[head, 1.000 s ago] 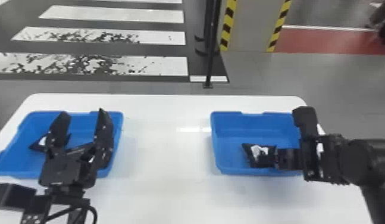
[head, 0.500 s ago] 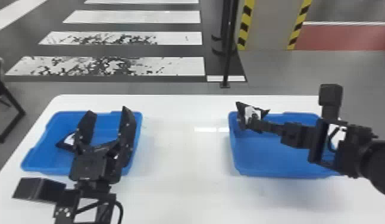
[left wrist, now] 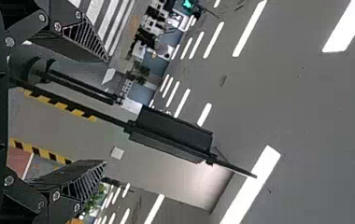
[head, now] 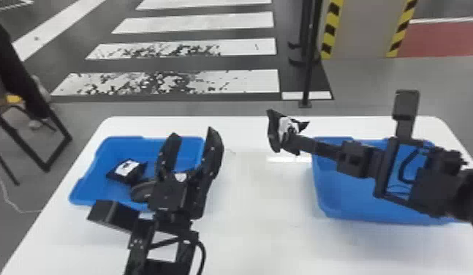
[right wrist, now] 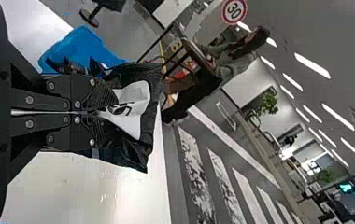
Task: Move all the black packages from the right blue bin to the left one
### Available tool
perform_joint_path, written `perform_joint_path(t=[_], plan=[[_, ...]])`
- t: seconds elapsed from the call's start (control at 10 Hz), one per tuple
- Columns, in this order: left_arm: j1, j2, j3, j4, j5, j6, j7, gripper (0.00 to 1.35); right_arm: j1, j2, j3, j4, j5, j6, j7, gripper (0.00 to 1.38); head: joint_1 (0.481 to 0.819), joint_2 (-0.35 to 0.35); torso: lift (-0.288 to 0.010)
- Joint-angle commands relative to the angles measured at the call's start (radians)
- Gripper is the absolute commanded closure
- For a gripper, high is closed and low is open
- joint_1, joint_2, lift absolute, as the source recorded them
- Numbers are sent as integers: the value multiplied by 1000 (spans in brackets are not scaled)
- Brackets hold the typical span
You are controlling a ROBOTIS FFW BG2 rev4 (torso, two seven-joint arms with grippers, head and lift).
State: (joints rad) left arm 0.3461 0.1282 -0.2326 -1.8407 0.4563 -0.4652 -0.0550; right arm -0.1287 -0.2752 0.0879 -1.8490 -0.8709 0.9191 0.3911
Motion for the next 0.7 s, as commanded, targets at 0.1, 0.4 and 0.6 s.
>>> perform_joint_path(t=[0.1,0.4,0.6], plan=[[-30,27,-88,-33,78,77,-22,283,-36,-7,72,39,-54,-16,17,1139,695,129,-140],[-49,39,-132,-43,96,134,-40,288,-48,-13,122,44,-80,-21,23,1139,695,101,-140],[-49,39,-126,-43,78,166,-40,288,-50,-15,155,34,-102,-18,23,1139,695,104,-140]])
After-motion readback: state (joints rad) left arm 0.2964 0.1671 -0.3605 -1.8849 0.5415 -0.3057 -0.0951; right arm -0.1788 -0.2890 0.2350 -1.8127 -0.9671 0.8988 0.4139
